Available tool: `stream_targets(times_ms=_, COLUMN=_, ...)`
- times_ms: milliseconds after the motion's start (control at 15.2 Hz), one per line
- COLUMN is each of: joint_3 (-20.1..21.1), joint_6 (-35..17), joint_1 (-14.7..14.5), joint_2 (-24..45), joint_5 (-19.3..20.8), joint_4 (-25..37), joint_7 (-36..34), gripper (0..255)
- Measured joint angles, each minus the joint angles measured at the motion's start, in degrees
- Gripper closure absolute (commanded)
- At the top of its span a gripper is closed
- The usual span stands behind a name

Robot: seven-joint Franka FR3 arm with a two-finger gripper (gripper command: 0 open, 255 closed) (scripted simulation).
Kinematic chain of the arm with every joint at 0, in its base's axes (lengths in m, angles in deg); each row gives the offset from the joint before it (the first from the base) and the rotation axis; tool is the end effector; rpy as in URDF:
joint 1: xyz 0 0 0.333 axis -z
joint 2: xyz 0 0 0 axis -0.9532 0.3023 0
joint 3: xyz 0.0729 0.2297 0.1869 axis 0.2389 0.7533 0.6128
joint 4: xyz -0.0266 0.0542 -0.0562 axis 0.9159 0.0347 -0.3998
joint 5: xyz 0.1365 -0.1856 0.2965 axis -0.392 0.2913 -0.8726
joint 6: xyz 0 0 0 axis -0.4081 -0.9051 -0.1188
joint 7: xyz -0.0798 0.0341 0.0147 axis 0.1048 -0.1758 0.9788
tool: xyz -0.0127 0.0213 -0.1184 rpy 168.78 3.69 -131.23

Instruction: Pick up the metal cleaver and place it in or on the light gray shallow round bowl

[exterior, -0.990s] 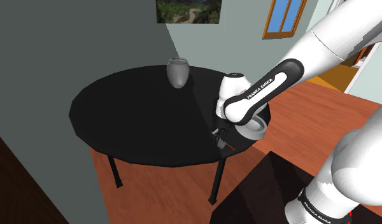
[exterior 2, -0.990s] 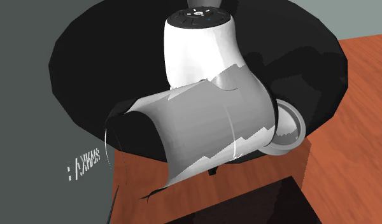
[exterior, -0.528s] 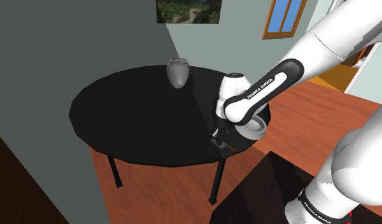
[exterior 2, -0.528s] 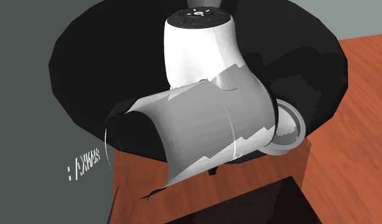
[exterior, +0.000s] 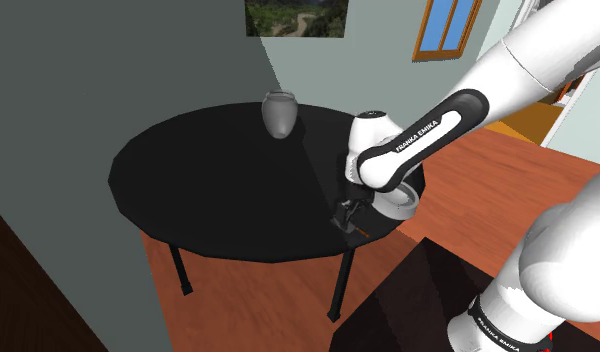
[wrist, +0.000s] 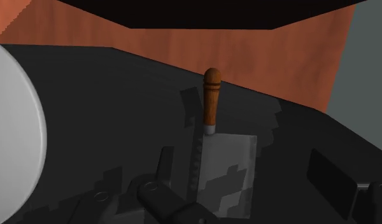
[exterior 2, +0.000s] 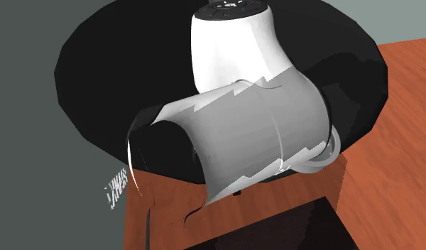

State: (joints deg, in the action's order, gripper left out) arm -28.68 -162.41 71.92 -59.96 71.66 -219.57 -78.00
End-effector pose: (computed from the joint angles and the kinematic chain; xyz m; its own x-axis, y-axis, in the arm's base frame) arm 0.3966 0.0146 0.2645 0.9991 -0.0157 -0.0394 -0.0143 -0.9993 0.0333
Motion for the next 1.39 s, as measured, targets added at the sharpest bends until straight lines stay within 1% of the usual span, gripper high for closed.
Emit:
stream_targets(times_ms=462, joint_3=-0.05, joint_6=-5.27, joint_1=0.33, joint_2=4.58, joint_5=1.01, joint_4=-0.99, joint_7=-0.74, gripper=0)
stream_targets(times_ms=792, joint_3=-0.07, joint_6=-5.64, joint_1=0.36, joint_2=4.88, joint_5=1.07, joint_4=-1.04, joint_7=-0.75, gripper=0)
stream_targets(times_ms=858, joint_3=-0.07, joint_6=-5.64, joint_1=0.36, joint_2=4.88, joint_5=1.07, joint_4=-1.04, joint_7=-0.75, gripper=255)
stream_targets(times_ms=1386, joint_3=0.33, joint_6=-5.64, joint_1=0.04, joint_2=4.41, joint_5=0.97, joint_4=-0.89, joint_7=-0.69, gripper=255)
